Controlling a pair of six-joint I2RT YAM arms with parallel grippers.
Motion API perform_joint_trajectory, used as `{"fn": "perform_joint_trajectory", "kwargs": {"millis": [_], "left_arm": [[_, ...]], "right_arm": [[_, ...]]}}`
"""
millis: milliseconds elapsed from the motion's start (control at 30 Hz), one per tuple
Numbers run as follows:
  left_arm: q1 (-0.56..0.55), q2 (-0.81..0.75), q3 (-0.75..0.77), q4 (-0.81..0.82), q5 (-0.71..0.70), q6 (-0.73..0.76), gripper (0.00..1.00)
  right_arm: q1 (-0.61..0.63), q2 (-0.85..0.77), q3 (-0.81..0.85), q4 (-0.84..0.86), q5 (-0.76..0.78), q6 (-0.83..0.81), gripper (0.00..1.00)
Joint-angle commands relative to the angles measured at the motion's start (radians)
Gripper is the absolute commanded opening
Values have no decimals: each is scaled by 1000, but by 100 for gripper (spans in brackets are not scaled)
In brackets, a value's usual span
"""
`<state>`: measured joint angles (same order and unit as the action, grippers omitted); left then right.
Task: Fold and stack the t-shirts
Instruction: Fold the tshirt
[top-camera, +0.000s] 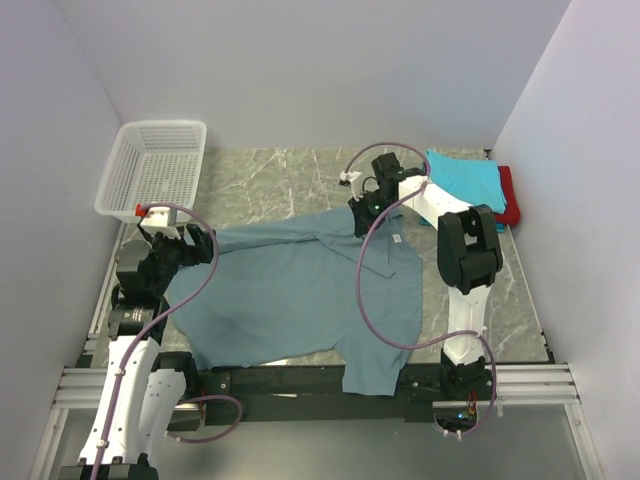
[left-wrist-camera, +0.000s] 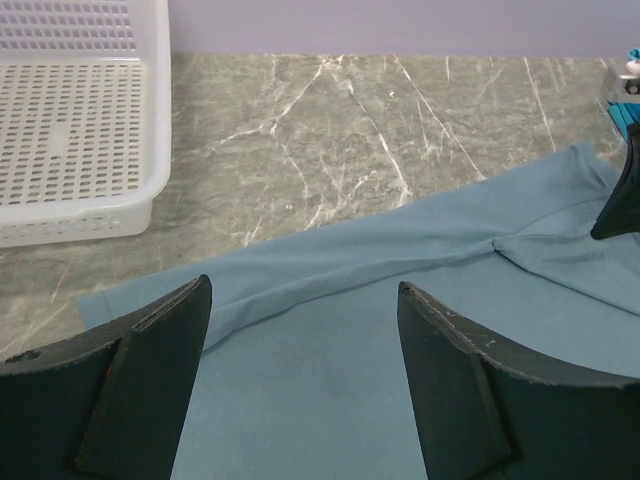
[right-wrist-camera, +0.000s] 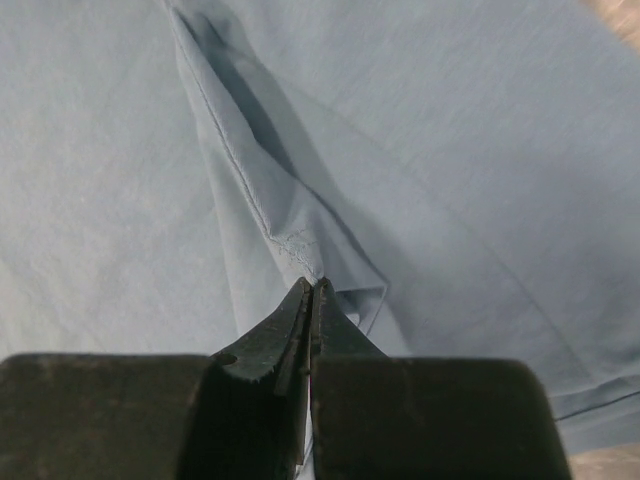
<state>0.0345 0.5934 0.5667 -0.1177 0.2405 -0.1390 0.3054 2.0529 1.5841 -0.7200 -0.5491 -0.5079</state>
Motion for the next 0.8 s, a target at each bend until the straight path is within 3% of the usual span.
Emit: {"fn": "perform_joint_trajectory", "kwargs": {"millis": [0,767], "left_arm": [[-4,-1,16,26,23,18,80],[-5,13,21,16,26,18,81]], "right_arm": [[11,-82,-33,30,9,-18,0],[40,-183,-153,56,14,-27,0]]}}
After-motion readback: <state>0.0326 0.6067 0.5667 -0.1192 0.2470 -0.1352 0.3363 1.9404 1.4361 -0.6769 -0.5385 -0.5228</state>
